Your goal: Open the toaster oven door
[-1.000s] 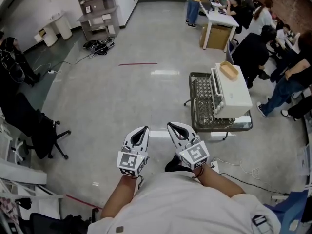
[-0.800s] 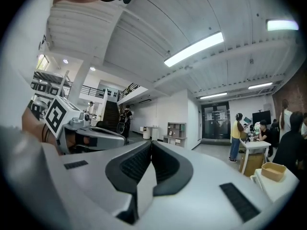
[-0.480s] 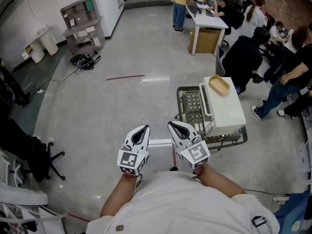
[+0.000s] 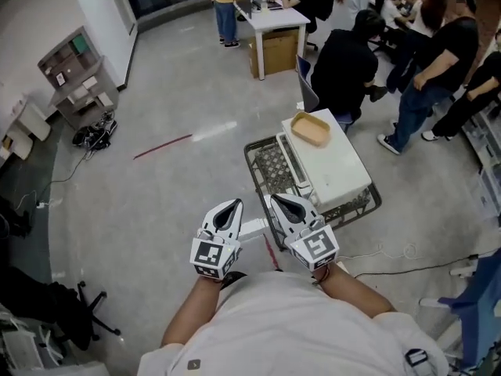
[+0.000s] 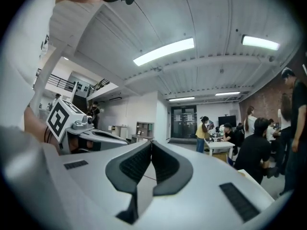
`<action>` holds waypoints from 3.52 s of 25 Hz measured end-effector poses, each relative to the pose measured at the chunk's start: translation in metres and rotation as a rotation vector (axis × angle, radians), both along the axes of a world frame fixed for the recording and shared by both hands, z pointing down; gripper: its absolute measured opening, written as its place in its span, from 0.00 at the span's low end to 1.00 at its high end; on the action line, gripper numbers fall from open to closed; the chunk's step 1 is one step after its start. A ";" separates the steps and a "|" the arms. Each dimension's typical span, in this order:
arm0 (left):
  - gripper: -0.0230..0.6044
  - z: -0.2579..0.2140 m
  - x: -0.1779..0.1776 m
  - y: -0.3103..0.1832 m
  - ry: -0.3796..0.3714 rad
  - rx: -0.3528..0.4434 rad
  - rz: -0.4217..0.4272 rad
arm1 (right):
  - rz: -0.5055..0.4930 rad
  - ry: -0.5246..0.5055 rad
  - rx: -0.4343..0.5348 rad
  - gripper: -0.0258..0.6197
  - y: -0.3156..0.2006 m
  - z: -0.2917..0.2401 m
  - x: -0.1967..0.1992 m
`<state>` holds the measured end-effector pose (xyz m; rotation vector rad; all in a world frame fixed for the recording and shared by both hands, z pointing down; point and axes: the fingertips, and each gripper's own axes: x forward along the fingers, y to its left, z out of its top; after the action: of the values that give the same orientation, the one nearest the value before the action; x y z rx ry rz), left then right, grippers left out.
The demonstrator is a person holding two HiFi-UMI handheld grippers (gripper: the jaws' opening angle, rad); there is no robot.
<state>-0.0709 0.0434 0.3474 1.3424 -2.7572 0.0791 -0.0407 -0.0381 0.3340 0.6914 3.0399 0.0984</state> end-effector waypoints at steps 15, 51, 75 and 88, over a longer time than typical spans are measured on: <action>0.06 0.008 -0.072 -0.125 0.006 -0.009 0.438 | 0.399 0.029 0.051 0.07 -0.097 0.010 -0.047; 0.06 0.056 -0.229 -0.145 -0.052 -0.163 1.044 | 0.968 0.239 -0.015 0.07 -0.097 0.070 -0.157; 0.17 0.186 -0.224 -0.271 -0.033 -0.456 1.285 | 0.844 0.649 -0.053 0.12 -0.181 0.211 -0.162; 0.38 0.273 -0.212 -0.296 -0.241 -0.814 1.475 | 0.692 0.908 0.119 0.21 -0.197 0.295 -0.152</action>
<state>-0.2825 -0.2528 0.6205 2.5819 -0.9080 1.2364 -0.1931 -0.2348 0.6286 -0.5317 3.9994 -0.0454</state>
